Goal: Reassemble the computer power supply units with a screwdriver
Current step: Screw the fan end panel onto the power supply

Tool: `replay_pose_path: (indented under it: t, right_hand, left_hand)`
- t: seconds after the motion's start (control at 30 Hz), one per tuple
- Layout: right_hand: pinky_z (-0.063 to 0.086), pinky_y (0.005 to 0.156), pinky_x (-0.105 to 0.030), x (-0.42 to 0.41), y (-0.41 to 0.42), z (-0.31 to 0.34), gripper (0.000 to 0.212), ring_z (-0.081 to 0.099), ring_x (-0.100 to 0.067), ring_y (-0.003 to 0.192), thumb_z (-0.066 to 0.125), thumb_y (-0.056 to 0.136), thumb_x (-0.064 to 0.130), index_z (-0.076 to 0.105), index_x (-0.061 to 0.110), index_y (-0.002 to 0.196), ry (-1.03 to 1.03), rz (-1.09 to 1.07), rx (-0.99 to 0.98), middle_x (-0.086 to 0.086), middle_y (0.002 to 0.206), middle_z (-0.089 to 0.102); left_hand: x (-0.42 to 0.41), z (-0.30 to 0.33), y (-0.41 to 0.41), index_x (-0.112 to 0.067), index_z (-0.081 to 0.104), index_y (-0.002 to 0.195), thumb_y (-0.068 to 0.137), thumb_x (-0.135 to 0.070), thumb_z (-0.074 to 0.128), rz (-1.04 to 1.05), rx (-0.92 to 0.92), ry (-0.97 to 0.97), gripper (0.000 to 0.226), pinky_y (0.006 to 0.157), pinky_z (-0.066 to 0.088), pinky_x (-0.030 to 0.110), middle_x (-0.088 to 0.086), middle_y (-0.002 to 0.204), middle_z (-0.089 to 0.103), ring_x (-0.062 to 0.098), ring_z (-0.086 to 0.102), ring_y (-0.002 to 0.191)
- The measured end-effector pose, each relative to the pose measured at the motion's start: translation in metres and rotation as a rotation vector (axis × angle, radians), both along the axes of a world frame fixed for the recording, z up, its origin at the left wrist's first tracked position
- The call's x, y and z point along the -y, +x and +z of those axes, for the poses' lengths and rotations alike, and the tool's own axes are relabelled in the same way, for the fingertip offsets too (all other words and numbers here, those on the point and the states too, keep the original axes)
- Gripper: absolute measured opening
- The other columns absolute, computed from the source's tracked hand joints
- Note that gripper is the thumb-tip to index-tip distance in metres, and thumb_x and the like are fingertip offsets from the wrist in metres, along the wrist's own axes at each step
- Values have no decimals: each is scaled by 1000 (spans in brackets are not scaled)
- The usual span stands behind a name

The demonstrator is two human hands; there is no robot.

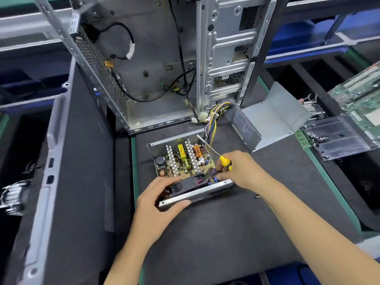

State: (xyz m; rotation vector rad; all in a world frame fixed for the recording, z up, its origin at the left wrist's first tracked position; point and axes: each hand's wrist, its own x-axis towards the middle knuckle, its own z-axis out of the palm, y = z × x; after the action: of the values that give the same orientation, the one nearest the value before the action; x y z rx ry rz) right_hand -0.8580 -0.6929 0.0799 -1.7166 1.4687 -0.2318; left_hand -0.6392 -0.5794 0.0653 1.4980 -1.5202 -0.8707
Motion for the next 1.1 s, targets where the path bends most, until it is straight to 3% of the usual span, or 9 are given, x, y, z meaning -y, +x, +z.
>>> replay_pose_path:
  t: [0.13, 0.3, 0.43, 0.6, 0.7, 0.77, 0.87, 0.97, 1.1]
  right_hand:
    - [39, 49, -6, -24, -19, 9, 7, 54, 3, 51, 68, 85, 29, 72, 32, 90, -164, -198, 252, 15, 72, 68]
    - [27, 40, -16, -48, -7, 32, 12, 33, -9, 45, 66, 86, 33, 74, 26, 82, 48, -48, 448, 8, 51, 47]
    - [22, 39, -15, -31, -8, 75, 4, 25, -9, 43, 75, 79, 25, 75, 21, 80, -14, -43, 527, 7, 50, 43]
    - [25, 38, -15, -11, -11, 105, 9, 28, -7, 42, 74, 81, 22, 74, 14, 79, 152, 12, 448, 9, 50, 44]
    - [29, 42, -16, -8, -13, 100, 24, 34, -8, 44, 71, 83, 36, 72, 12, 78, 89, 93, 200, 8, 48, 43]
    - [29, 48, -17, -1, -10, 97, 48, 37, -9, 49, 67, 75, 58, 68, 11, 73, -32, 171, 34, 4, 51, 43]
    - [36, 57, -17, 10, -4, 100, 54, 49, -9, 60, 62, 61, 75, 73, 24, 75, -39, 301, -29, -5, 66, 59]
    - [34, 66, -31, 21, 2, 100, 44, 47, -14, 68, 65, 61, 74, 75, 37, 83, 53, 391, -8, -13, 78, 61]
    - [25, 54, -26, 27, 2, 97, 41, 32, -14, 57, 71, 62, 68, 76, 35, 85, 128, 393, 41, 0, 59, 40]
  left_hand:
    - [-5, -4, 1, -36, 68, 111, 70, -31, 79, 62, -57, 60, 43, 85, 42, 10, -20, 101, 64, 5, 60, 94]
    - [-4, 9, -5, -35, 67, 105, 74, -9, 80, 102, -106, 54, 42, 87, 39, 7, -11, 105, 66, -3, 59, 98]
    - [6, 49, -8, -30, 73, 102, 76, -36, 73, 176, -191, 38, 27, 89, 48, 18, -9, 104, 72, 2, 64, 102]
    - [8, 76, -13, -19, 74, 97, 75, -49, 69, 169, -447, 284, 38, 71, 57, 25, -3, 93, 77, 13, 73, 87]
    - [9, 71, -15, -17, 65, 87, 91, -50, 56, 45, -405, 440, 34, 58, 46, 5, -24, 82, 73, -13, 66, 75]
    - [13, 70, -12, -28, 58, 85, 96, -55, 44, 22, -391, 479, 33, 63, 42, 3, -38, 76, 65, -25, 57, 74]
    - [19, 74, -7, -21, 71, 108, 103, -50, 32, 55, -482, 565, 49, 97, 50, 38, -7, 103, 75, 9, 70, 100]
    - [19, 73, -4, -16, 74, 109, 105, -40, 35, 160, -585, 512, 46, 102, 42, 59, 13, 107, 74, 40, 64, 109]
    - [16, 61, -5, -16, 76, 104, 102, -44, 40, 180, -676, 512, 46, 103, 40, 63, 16, 108, 73, 36, 66, 107]
